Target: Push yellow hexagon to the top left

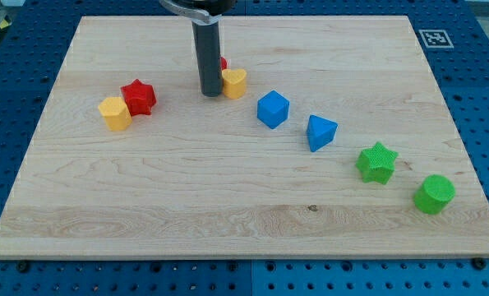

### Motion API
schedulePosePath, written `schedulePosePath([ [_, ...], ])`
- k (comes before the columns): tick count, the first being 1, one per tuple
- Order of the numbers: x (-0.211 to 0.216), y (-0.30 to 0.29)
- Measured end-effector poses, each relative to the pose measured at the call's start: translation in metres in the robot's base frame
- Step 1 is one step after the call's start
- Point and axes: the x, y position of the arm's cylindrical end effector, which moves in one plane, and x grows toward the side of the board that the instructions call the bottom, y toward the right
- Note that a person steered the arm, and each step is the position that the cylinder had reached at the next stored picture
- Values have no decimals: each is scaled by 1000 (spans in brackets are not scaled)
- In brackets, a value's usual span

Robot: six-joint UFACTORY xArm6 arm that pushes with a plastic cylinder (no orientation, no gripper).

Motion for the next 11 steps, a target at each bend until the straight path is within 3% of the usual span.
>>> schedulePosePath([
  [2, 43, -9],
  [4, 105, -98],
  [5, 107, -111],
  [8, 75, -144],
  [11, 5, -144],
])
